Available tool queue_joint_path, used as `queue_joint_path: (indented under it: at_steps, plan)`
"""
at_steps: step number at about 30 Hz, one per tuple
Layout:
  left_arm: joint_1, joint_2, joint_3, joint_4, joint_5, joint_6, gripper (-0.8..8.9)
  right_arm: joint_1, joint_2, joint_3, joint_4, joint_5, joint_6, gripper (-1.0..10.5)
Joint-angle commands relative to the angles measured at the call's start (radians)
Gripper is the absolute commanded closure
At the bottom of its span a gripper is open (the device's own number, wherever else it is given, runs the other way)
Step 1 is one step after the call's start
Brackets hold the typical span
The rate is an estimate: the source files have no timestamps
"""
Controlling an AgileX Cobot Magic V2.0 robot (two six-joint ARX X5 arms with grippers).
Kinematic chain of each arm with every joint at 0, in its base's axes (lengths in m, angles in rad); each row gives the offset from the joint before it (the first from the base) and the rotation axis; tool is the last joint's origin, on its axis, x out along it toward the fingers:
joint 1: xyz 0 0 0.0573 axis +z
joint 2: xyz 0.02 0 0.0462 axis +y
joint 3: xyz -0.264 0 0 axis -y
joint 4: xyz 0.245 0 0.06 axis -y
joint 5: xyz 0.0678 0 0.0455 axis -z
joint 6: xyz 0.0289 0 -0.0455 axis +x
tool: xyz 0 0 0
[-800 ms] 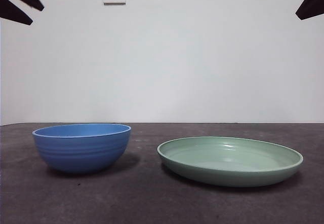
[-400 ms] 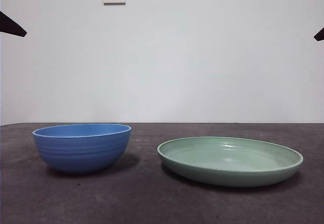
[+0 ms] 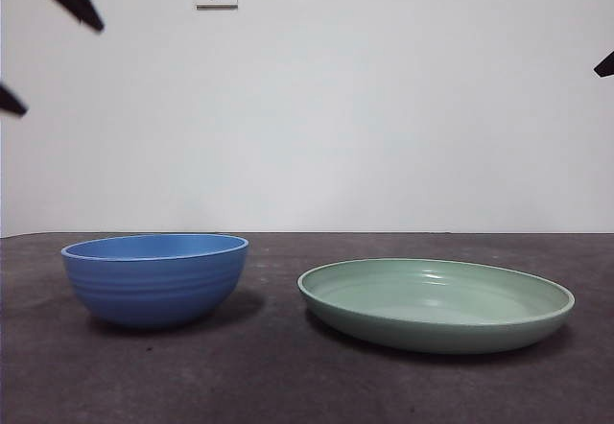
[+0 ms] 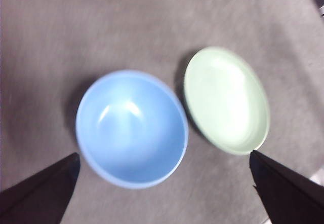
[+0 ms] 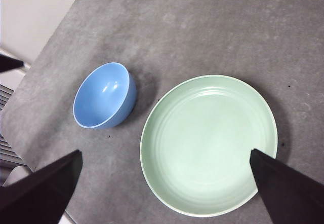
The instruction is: Pick up the blue bowl, put it on the green plate, put it on desk
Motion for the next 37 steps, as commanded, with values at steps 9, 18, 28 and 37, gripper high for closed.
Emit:
queue_joint_path:
  at_steps: [9, 18, 28, 37]
  plan:
    - [-0.018, 0.2, 0.019, 0.005, -0.166, -0.026, 2.25, 0.003, 0.006, 0.016, 0.007, -0.004, -0.004, 3.1]
    - [-0.071, 0.395, 0.021, 0.109, -0.189, -0.026, 2.3, 0.003, 0.006, 0.016, 0.007, -0.003, -0.004, 3.1]
    - [-0.106, 0.531, 0.06, 0.137, -0.249, -0.026, 3.1, 0.003, 0.006, 0.016, 0.006, -0.003, -0.004, 3.1]
    - [-0.142, 0.537, 0.093, 0.136, -0.27, -0.026, 5.28, 0.003, 0.006, 0.016, 0.006, -0.003, -0.004, 3.1]
